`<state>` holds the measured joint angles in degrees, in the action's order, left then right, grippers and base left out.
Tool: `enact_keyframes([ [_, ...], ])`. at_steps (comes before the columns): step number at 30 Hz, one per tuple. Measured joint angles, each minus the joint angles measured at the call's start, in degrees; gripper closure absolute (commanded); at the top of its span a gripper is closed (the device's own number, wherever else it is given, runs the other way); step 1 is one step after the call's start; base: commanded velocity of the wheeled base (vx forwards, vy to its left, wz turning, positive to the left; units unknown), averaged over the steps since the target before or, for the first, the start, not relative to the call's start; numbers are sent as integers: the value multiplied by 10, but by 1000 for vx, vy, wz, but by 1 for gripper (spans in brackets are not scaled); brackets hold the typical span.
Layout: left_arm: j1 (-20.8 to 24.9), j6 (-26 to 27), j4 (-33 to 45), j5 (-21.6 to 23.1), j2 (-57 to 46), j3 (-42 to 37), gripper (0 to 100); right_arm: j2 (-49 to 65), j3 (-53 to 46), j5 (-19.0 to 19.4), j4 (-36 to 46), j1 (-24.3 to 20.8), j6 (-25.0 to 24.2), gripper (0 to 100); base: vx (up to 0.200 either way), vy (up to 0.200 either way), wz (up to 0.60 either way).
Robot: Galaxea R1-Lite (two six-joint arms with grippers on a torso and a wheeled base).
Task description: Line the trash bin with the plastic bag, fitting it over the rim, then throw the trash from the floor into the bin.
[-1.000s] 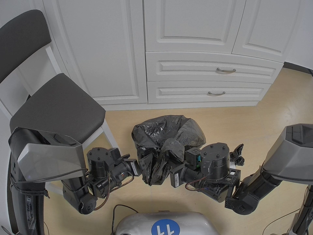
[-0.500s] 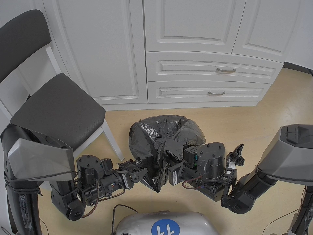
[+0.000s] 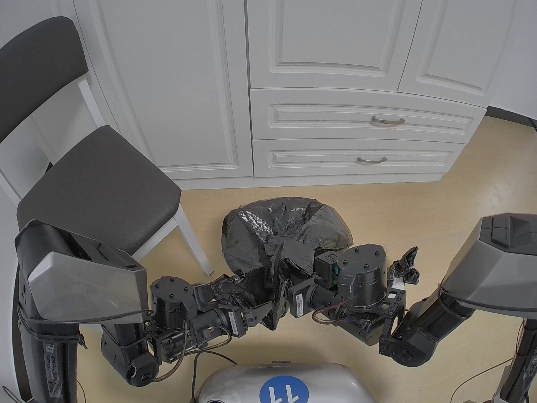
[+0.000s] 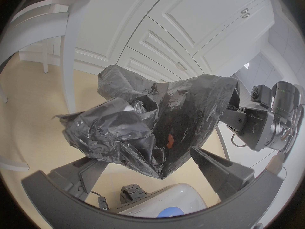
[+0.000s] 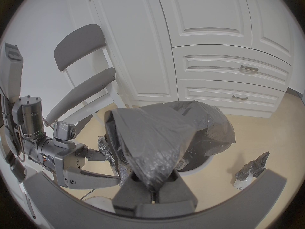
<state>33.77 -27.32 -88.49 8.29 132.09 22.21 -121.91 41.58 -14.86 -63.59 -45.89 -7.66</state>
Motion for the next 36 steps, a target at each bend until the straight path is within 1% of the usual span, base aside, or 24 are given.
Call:
enact_keyframes([
  [6, 4, 0, 0, -1, 2, 12, 0, -3, 4, 0, 0, -2, -2, 100, 0, 0, 0],
  [17, 17, 0, -1, 1, 3, 33, 0, -13, 30, -2, 5, -5, -40, 100, 0, 0, 0],
  [22, 15, 0, -1, 2, 2, 36, 0, -27, 49, -2, 3, -3, -53, 100, 0, 0, 0],
  [25, 13, 0, -1, 2, 0, 35, 0, -34, 60, -2, 5, -2, -73, 100, 0, 0, 0],
  [30, 19, 1, -1, 1, 3, 45, 0, -36, 70, -2, 8, -15, -98, 100, 0, 0, 0],
  [36, 26, 2, 0, -2, 20, 64, 0, -32, 73, -2, 8, -25, -103, 100, 0, 0, 0],
])
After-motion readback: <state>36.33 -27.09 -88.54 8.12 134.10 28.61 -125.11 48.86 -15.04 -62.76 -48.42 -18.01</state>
